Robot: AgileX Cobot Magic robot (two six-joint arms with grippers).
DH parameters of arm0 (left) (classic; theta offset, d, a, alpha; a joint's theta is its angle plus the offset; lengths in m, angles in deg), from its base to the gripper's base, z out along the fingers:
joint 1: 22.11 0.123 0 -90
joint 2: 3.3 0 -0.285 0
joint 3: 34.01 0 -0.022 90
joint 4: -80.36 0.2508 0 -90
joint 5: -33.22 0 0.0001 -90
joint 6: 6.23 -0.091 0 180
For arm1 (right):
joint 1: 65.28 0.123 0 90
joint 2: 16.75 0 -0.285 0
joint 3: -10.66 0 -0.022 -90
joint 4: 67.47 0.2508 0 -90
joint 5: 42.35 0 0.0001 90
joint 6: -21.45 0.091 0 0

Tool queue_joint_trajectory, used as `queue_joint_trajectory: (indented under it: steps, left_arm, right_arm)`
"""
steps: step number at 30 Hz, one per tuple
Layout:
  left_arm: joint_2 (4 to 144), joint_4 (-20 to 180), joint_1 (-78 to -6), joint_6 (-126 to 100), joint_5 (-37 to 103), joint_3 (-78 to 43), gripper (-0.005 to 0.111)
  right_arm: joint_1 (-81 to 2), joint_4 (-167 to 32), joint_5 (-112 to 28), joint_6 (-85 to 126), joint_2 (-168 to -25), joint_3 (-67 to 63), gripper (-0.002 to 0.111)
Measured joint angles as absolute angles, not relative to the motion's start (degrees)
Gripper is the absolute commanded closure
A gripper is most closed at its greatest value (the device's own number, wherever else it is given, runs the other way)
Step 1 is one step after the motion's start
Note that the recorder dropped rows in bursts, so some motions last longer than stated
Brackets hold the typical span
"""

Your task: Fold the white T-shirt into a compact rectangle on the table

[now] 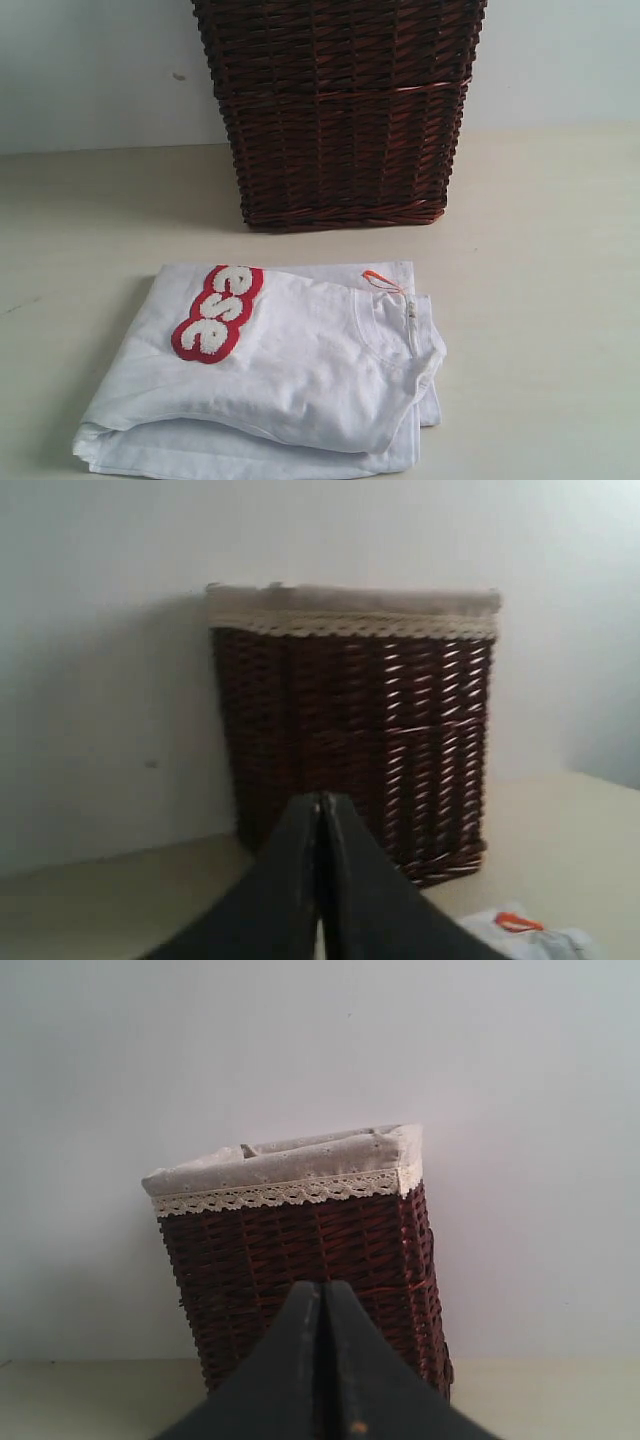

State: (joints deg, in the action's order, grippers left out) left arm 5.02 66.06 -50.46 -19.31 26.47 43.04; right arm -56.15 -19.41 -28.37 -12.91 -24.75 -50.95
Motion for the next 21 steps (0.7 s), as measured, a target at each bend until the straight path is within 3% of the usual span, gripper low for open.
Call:
queue_joint_trajectory:
  steps: [9, 15, 21]
  left_arm:
    - [5.02, 69.47, -26.09, -13.7, 39.28, 43.04, 0.107]
    - [4.82, 81.54, -24.66, -2.88, 45.48, 43.04, 0.107]
    - [4.82, 82.59, -18.49, -1.61, 53.09, 43.17, 0.107]
  right_arm:
    - [-56.15, -19.41, -28.37, -12.87, -24.75, -50.95, 0.108]
    - [-56.15, -19.41, -28.37, -12.87, -24.75, -50.95, 0.108]
    - [-56.15, -19.41, -28.37, -12.87, -24.75, -50.95, 0.108]
